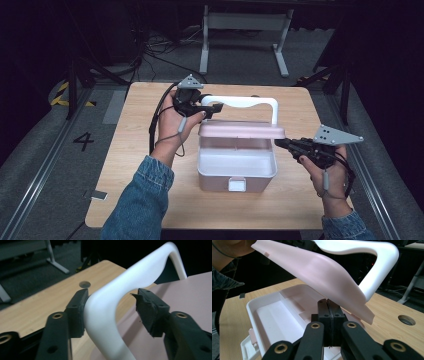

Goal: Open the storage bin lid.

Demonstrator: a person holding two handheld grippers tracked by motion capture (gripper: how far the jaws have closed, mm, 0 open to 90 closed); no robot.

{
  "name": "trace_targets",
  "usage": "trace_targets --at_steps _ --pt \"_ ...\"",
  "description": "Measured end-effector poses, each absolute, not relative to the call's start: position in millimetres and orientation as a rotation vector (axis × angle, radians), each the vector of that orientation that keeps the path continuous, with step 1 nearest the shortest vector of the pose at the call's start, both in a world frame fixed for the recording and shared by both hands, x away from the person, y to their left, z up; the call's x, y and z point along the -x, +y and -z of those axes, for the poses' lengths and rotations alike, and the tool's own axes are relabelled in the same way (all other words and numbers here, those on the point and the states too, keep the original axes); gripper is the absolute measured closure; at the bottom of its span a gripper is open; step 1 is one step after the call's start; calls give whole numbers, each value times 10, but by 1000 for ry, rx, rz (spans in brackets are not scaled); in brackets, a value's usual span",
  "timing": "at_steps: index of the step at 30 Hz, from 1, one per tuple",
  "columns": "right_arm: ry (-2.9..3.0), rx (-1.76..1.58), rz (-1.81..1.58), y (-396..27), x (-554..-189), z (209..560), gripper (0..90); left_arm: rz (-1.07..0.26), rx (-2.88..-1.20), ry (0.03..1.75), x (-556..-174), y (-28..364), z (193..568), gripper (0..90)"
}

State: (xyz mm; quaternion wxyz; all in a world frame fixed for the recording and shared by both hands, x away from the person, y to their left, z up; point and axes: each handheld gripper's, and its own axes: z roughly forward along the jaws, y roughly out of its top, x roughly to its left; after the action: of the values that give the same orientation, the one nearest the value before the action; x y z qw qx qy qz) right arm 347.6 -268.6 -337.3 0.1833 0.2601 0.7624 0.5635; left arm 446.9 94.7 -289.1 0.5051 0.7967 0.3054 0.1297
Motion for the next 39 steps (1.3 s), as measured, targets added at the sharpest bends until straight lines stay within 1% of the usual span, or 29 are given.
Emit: trace_targets --at_steps 5,11,15,16,19,26,30,33,39 --pt "2156 -736 -1585 -2680 -3477 3378 900 -345 -1895 723 -4433 1033 2853 398" --pt "2147 -733 -1588 -2679 -3484 3375 900 -374 -1909 715 -4308 1166 2788 385" --pt "2144 -739 -1596 -2678 -3492 3374 900 -420 -1942 707 -4159 1276 2733 377" --pt "2146 -745 -1598 -2679 -3493 3371 900 -422 -1946 703 -4105 1316 2720 359" --pt "2141 -750 -1608 -2679 -3503 3365 900 -428 -1961 692 -3986 1401 2706 354" --pt "2145 -756 -1610 -2692 -3516 3352 900 -479 -2018 667 -3734 1627 2762 349" --pt "2137 -773 -1628 -2685 -3532 3332 900 -484 -2044 650 -3658 1660 2877 340" --pt "2133 -781 -1632 -2681 -3533 3328 900 -484 -2030 642 -3641 1650 2915 343" --pt "2119 -797 -1668 -2690 -3546 3324 900 -484 -2044 627 -3636 1544 3022 343"
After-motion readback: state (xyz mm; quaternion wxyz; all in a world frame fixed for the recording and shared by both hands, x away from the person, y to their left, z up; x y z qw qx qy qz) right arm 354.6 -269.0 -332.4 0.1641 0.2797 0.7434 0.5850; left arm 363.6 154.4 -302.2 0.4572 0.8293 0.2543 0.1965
